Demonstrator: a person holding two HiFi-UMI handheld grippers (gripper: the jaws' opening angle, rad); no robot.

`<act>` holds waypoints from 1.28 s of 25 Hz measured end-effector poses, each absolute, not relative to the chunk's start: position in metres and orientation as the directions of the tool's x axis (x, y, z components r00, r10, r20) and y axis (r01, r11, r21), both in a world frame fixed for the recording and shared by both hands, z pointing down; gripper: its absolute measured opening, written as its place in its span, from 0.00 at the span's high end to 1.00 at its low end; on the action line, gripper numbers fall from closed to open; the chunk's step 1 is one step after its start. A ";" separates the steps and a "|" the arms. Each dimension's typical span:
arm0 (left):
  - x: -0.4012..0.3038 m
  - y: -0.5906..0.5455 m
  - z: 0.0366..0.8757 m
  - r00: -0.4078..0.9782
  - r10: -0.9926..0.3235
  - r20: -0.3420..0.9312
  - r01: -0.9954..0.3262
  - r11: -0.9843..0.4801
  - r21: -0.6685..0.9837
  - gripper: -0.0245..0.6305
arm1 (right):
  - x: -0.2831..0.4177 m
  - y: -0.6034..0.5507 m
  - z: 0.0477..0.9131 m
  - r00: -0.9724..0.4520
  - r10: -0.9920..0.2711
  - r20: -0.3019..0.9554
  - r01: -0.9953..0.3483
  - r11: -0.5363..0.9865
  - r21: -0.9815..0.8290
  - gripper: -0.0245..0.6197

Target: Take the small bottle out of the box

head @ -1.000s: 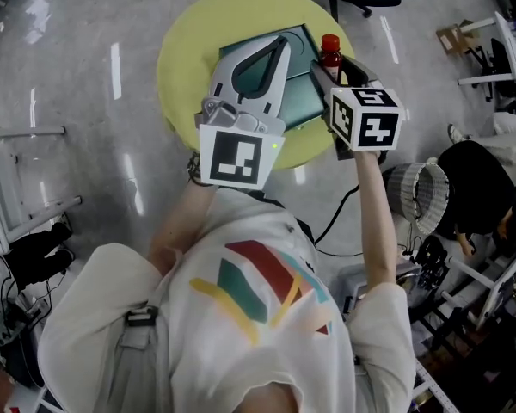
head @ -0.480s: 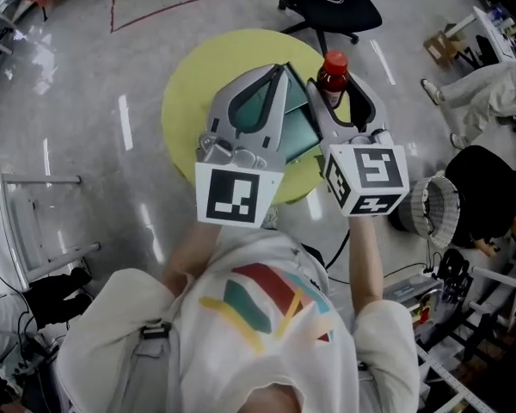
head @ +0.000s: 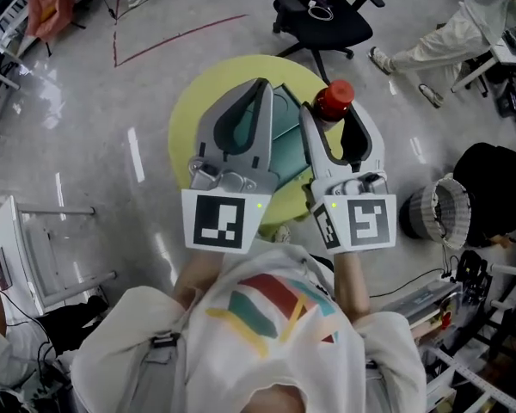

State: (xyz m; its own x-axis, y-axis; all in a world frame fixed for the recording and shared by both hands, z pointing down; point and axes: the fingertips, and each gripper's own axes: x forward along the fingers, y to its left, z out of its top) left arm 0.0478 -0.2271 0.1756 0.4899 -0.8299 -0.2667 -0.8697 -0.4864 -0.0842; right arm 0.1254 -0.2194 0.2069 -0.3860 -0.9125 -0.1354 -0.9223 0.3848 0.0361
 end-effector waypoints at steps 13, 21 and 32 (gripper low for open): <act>0.052 -0.223 0.165 0.494 -0.819 -0.291 -0.866 -0.495 -0.078 0.94 | 0.146 -0.205 0.196 -0.316 -0.934 -0.166 -0.949 0.311 0.053 0.63; 0.053 -0.222 0.166 0.495 -0.821 -0.286 -0.867 -0.490 -0.093 0.94 | 0.158 -0.206 0.199 -0.282 -0.949 -0.143 -0.960 0.277 0.053 0.63; 0.054 -0.220 0.169 0.491 -0.826 -0.277 -0.870 -0.480 -0.110 0.94 | 0.161 -0.204 0.198 -0.275 -0.952 -0.135 -0.961 0.272 0.042 0.63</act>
